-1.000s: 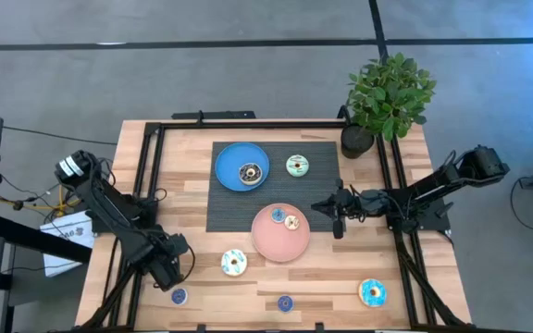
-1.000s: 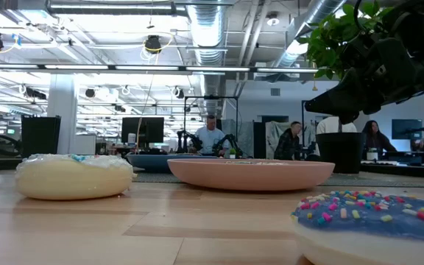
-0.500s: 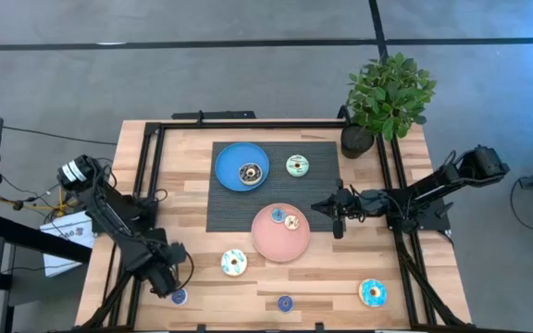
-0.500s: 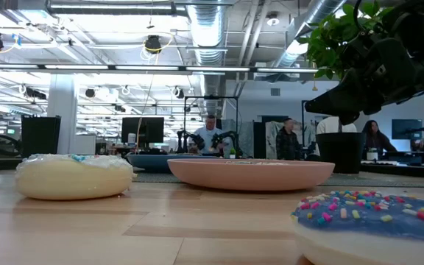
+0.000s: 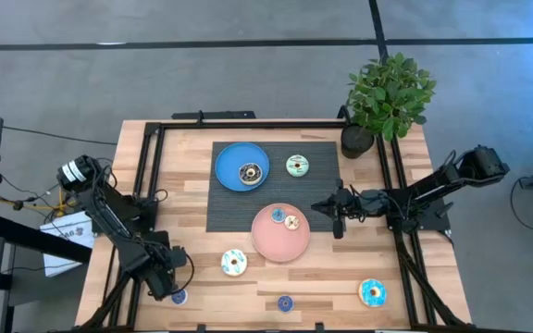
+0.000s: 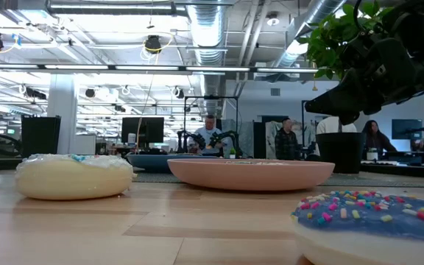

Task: Pick & Place donuts
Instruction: Put the small green donut on the pink plate

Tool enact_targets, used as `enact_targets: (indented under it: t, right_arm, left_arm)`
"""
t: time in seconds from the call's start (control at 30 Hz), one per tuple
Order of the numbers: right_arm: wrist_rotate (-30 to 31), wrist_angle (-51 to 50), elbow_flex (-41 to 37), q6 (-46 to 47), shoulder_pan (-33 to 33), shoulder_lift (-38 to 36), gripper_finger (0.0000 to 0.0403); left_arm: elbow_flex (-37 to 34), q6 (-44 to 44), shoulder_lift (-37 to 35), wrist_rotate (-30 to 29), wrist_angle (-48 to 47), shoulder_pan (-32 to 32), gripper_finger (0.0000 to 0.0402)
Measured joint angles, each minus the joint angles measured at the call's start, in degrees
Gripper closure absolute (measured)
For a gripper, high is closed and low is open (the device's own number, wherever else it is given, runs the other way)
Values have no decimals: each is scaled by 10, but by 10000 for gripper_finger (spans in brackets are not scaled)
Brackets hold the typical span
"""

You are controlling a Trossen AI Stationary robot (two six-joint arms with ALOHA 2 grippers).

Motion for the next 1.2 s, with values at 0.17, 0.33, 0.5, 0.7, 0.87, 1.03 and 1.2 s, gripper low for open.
enact_targets:
  t: [0.17, 0.33, 0.5, 0.7, 0.87, 1.03, 1.2]
  right_arm:
    - [0, 0, 0, 2, 0, 0, 402]
    - [-1, 0, 0, 5, 0, 0, 402]
    - [-1, 0, 0, 5, 0, 0, 402]
    - [0, 0, 0, 5, 0, 0, 402]
    - [0, 0, 0, 5, 0, 0, 402]
    - [0, 0, 0, 1, -1, 0, 402]
    - [0, 0, 0, 1, -1, 0, 402]
  left_arm:
    - [-39, -25, 0, 14, 53, 0, 123]
    - [-45, -41, -2, 16, 56, 0, 123]
    - [-46, -32, -1, 16, 67, 0, 138]
    - [-46, -41, -1, 16, 68, 0, 169]
    - [-46, -48, -1, 24, 68, 2, 188]
    - [-47, -47, -6, 41, 63, 29, 195]
    - [-48, -4, -30, 35, 60, 98, 196]
